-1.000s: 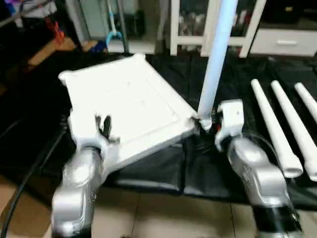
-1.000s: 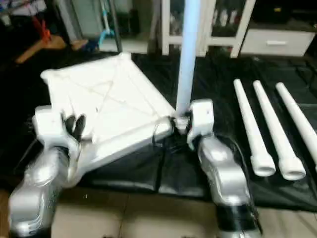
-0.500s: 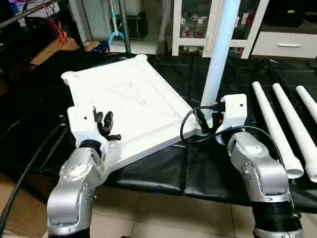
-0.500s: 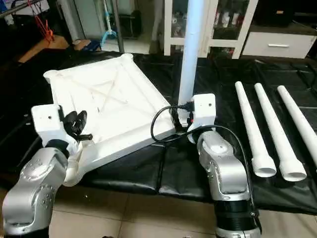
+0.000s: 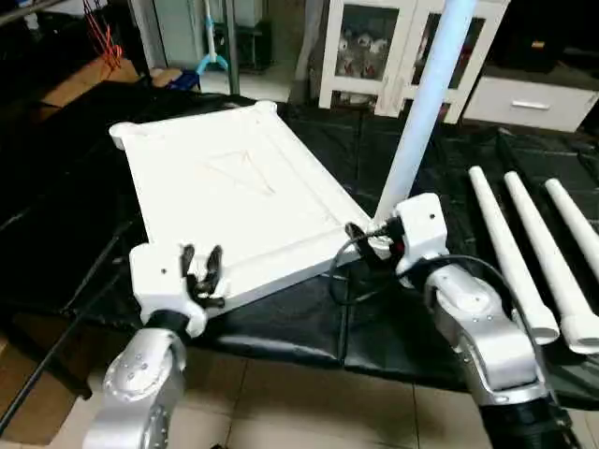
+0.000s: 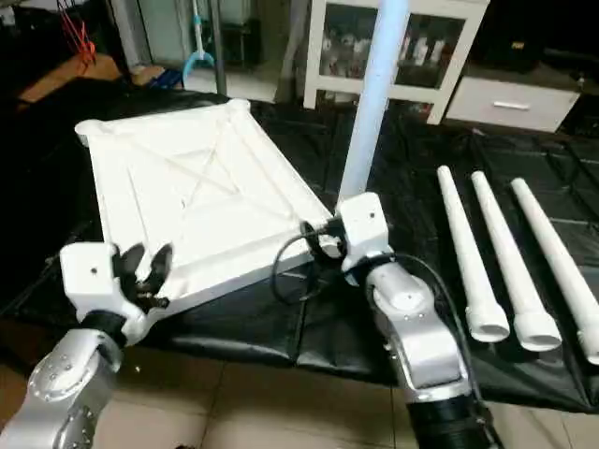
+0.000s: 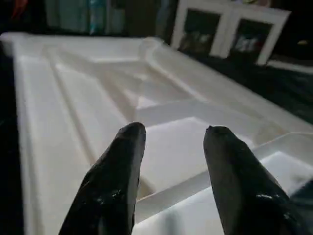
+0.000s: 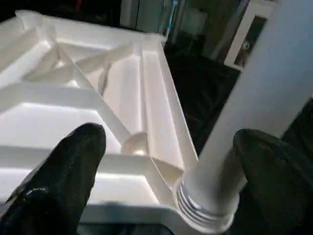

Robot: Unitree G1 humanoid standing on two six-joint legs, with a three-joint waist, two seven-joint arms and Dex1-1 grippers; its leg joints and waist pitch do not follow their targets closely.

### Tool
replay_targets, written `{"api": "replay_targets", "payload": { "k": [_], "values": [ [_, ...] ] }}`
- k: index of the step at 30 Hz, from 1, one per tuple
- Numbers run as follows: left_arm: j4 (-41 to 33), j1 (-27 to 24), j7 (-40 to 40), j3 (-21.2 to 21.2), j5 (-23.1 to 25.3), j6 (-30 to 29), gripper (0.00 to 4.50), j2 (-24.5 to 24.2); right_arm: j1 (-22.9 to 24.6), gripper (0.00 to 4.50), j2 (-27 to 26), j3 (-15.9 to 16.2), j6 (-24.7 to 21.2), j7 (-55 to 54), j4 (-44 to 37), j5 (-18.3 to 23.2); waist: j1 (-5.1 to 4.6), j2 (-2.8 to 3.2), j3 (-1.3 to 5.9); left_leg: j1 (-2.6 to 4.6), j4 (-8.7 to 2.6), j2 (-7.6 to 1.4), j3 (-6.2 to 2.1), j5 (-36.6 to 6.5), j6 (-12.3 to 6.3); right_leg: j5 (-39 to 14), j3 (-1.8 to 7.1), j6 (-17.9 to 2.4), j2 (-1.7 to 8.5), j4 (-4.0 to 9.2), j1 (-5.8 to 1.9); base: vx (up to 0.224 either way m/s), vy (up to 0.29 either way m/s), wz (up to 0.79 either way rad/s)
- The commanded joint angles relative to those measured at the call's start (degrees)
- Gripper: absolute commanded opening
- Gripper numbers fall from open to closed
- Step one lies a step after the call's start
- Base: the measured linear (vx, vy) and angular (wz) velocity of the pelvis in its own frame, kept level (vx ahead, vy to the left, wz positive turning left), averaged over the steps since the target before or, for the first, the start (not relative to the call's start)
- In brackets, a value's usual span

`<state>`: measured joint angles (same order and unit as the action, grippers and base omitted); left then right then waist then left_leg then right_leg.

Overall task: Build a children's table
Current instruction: Rotate leg to tighten

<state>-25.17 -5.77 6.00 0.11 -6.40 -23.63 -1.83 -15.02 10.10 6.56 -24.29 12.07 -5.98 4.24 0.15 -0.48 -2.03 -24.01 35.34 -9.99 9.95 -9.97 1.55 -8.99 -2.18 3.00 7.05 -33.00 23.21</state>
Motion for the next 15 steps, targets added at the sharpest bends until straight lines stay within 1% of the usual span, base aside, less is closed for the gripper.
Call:
{"api": "replay_targets", "payload": {
  "k": [1,2,3,4,5,6,7,8,9,10,11,12,13,14,15],
  "values": [
    [-0.5,0.6,0.9,-1.3,0.9,0.9,2.52,-0.8,1.1,4.48,0.0,-1.7,1.0,0.0,0.4,1.3,-0.28,0.2,2.43,2.36,-6.3,-2.01,-1.45,-32.1,5.63,-27.1,0.53,-1.1,-0.28,4.91,0.03,0.0,0.0,0.0],
    [-0.1,1.2,1.6,-2.3,1.7,1.3,2.65,-1.6,1.8,4.48,-0.3,-3.2,1.2,0.0,0.4,2.4,-0.18,1.42,2.38,2.62,-6.36,-1.91,-1.61,-33.4,5.92,-27.3,0.57,-1.0,-0.3,5.04,0.18,0.0,0.0,0.0],
    [0.1,1.5,2.1,-2.7,1.9,1.5,2.65,-1.9,2.1,4.48,-0.4,-4.2,0.6,0.4,0.4,3.4,-0.26,0.87,2.31,2.73,-6.25,-1.87,-1.55,-34.4,5.86,-28.2,0.51,-1.0,-0.47,5.37,0.42,0.0,0.0,0.0],
    [0.1,1.5,2.1,-2.7,1.9,1.5,2.84,-1.9,2.1,4.48,-0.4,-4.2,0.6,0.4,0.4,3.4,-0.27,0.77,2.31,2.84,-6.27,-1.85,-1.57,-34.9,5.78,-28.5,0.48,-1.0,-0.51,5.46,0.38,0.0,0.0,0.0],
    [0.3,1.8,2.4,-3.0,2.0,1.6,2.9,-2.1,2.4,4.48,-0.5,-5.0,0.1,0.7,0.1,4.3,-0.18,1.6,2.32,2.83,-6.32,-1.85,-1.76,-35.2,5.98,-28.3,0.49,-1.3,-0.42,5.24,0.28,0.0,0.0,0.0],
    [0.7,2.2,2.8,-3.3,2.1,1.4,2.96,-2.4,2.9,4.48,-0.4,-5.7,-0.5,1.2,-0.3,5.1,-0.43,2.12,2.28,2.6,-6.49,-1.83,-1.94,-35.5,6.1,-27.7,0.36,-1.5,-0.46,5.11,-0.05,0.0,0.0,0.0],
    [0.7,2.2,2.8,-3.3,2.1,1.4,3.05,-2.4,2.9,4.48,-0.4,-5.7,-0.5,1.2,-0.3,5.1,-0.64,1.41,2.34,2.29,-6.51,-1.85,-1.94,-35.0,5.84,-27.2,0.25,-1.7,-0.4,5.04,-0.35,0.0,0.0,0.0],
    [1.0,2.6,3.0,-3.7,2.2,1.3,3.16,-2.7,3.3,4.48,-0.2,-6.1,-0.5,1.7,-0.7,5.4,-0.66,1.46,2.29,2.13,-6.5,-1.81,-1.88,-34.3,5.48,-27.3,0.3,-2.0,-0.27,5.1,-0.4,0.0,0.0,0.0],
    [1.4,2.9,3.1,-3.9,2.4,1.2,3.26,-2.9,3.7,4.48,-0.1,-6.3,-0.6,1.8,-1.0,5.6,-0.77,1.92,2.14,2.3,-6.48,-1.77,-1.75,-34.8,5.37,-28.3,0.36,-2.0,-0.36,5.38,-0.07,0.0,0.0,0.0],
    [1.9,3.3,3.4,-4.3,2.4,1.2,3.35,-3.2,4.1,4.48,0.0,-6.5,-0.7,1.8,-1.1,5.7,-0.86,1.84,2.2,2.34,-6.34,-1.72,-1.82,-35.0,5.34,-28.9,0.31,-2.0,-0.31,5.35,-0.05,0.0,0.0,0.0],
    [2.1,3.4,3.4,-4.4,2.4,1.2,3.42,-3.2,4.2,4.48,0.0,-6.6,-0.7,1.8,-1.2,5.7,-1.08,2.11,2.2,2.39,-6.27,-1.6,-1.82,-35.3,5.32,-30.2,0.23,-2.0,-0.33,5.54,0.0,0.0,0.0,0.0],
    [2.4,3.7,3.5,-4.7,2.4,1.3,3.49,-3.3,4.4,4.48,0.0,-6.8,-0.6,1.7,-1.2,5.8,-1.21,1.99,2.23,2.3,-6.24,-1.57,-1.89,-35.3,5.25,-30.6,0.14,-2.0,-0.3,5.53,-0.1,0.0,0.0,0.0],
    [2.8,4.0,3.5,-4.9,2.5,1.4,3.49,-3.4,4.7,4.48,0.1,-6.8,-0.7,1.5,-1.3,5.7,-1.42,2.45,2.15,2.24,-6.3,-1.54,-2.02,-35.7,5.28,-31.8,-0.02,-1.9,-0.22,5.58,-0.15,0.0,0.0,0.0],
    [2.9,4.1,3.5,-5.0,2.5,1.5,3.68,-3.3,4.8,4.48,0.1,-6.9,-0.7,1.4,-1.4,5.6,-1.79,2.3,2.06,2.35,-6.19,-1.51,-2.08,-36.7,5.28,-33.0,-0.18,-1.7,-0.29,5.82,0.04,0.0,0.0,0.0],
    [3.1,4.3,3.5,-5.1,2.6,1.5,3.68,-3.3,4.9,4.48,0.2,-7.0,-0.6,1.3,-1.4,5.5,-1.96,2.4,1.95,2.32,-6.23,-1.53,-2.21,-37.2,5.29,-34.1,-0.35,-1.5,-0.28,5.95,0.02,0.0,0.0,0.0]
  ]
}}
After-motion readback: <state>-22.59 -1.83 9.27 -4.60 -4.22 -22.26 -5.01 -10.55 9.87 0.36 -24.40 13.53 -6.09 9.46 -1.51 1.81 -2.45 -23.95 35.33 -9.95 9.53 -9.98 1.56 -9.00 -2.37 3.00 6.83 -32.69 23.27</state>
